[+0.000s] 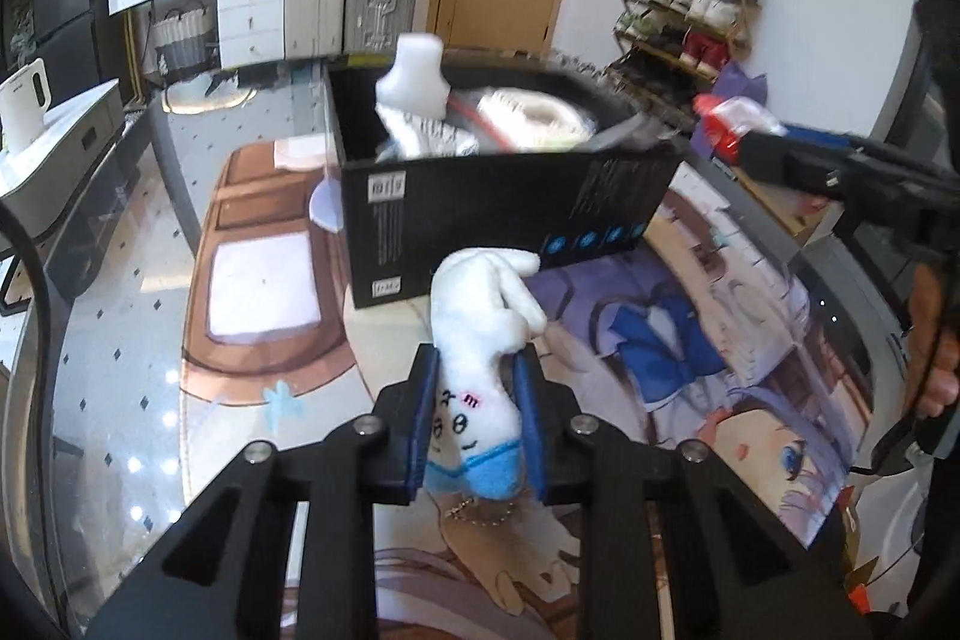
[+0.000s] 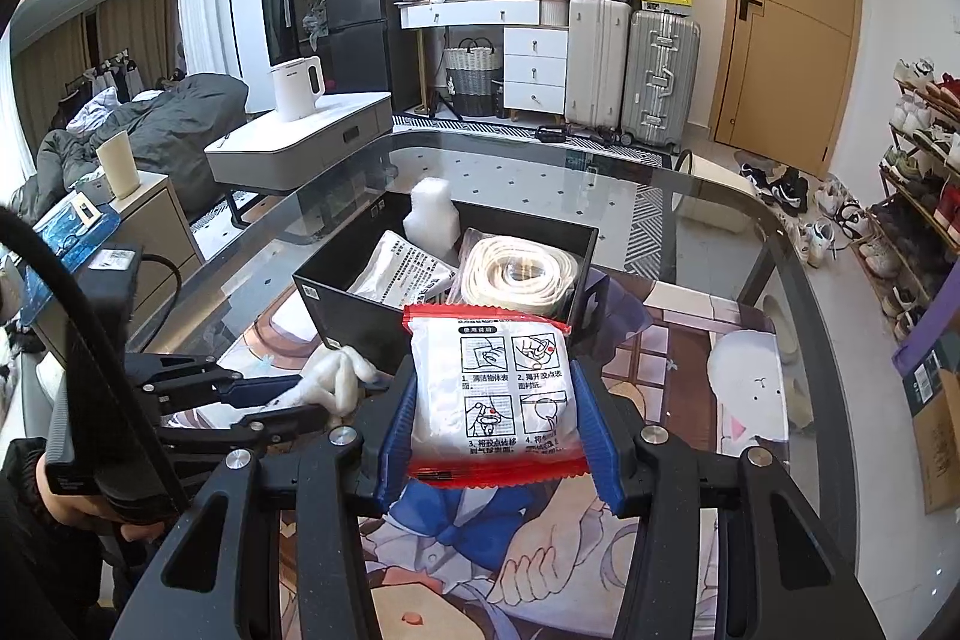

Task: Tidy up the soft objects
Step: 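Lift plush toy with left tool while right tool carries snack packet to box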

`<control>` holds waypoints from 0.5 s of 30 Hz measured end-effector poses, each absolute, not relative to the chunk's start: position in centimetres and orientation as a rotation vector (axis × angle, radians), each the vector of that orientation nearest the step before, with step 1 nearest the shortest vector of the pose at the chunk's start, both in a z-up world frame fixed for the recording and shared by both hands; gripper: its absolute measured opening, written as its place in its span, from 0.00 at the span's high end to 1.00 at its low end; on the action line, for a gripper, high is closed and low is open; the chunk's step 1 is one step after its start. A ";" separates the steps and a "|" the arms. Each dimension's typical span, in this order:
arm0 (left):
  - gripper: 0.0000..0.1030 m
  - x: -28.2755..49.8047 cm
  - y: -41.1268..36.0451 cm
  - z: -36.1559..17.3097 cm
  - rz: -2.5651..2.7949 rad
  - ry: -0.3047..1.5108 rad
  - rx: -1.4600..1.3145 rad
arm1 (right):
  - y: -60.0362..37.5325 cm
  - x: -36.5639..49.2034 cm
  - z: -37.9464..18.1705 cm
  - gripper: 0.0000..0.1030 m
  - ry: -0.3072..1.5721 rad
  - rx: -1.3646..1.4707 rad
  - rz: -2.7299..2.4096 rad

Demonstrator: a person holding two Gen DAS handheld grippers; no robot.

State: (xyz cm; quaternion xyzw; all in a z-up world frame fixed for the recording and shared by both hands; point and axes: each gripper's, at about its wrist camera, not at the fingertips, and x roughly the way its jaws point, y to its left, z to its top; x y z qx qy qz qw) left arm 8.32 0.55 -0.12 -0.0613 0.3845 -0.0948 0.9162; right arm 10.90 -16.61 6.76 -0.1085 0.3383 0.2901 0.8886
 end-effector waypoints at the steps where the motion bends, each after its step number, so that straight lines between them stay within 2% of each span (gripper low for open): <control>1: 0.78 8.1 0.6 0.2 -0.202 0.781 -0.130 | -16.6 11.0 6.8 0.52 0.703 -0.226 0.602; 15: 0.78 7.3 1.8 6.5 -0.213 0.641 -0.153 | -16.8 11.5 7.7 0.52 0.669 -0.215 0.598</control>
